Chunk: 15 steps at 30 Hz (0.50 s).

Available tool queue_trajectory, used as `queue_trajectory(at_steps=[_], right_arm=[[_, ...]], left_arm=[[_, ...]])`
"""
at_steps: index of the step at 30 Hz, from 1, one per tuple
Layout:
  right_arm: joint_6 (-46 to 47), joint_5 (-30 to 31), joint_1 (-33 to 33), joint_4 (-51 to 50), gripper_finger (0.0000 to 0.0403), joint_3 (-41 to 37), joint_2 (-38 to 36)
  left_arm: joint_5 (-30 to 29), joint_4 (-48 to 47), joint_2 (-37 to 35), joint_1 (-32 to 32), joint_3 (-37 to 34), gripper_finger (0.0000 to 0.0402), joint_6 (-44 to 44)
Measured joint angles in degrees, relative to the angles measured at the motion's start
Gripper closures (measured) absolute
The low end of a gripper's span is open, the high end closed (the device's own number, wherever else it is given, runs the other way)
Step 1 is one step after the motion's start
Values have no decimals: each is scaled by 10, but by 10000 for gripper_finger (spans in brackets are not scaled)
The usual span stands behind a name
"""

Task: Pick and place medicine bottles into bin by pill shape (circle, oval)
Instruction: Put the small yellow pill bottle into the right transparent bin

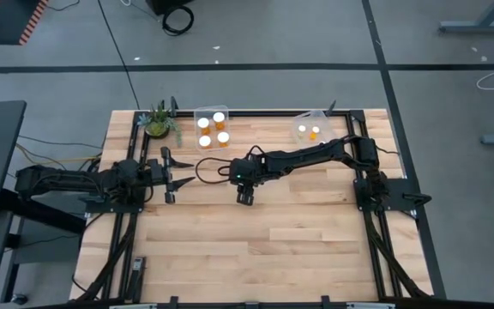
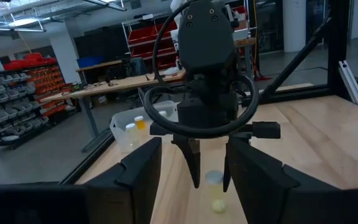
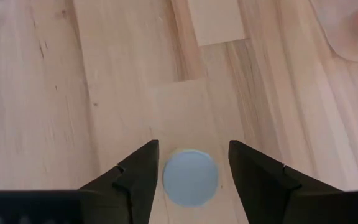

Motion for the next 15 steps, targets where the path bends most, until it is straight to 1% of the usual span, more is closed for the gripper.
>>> queue_trajectory(at_steps=[8,15], right_arm=[[14,0,0,-11,207,0,0],[17,-2,0,-16,246,0,0]], left_arm=[[0,0,0,0,0,210,0],[0,0,0,0,0,213,0]])
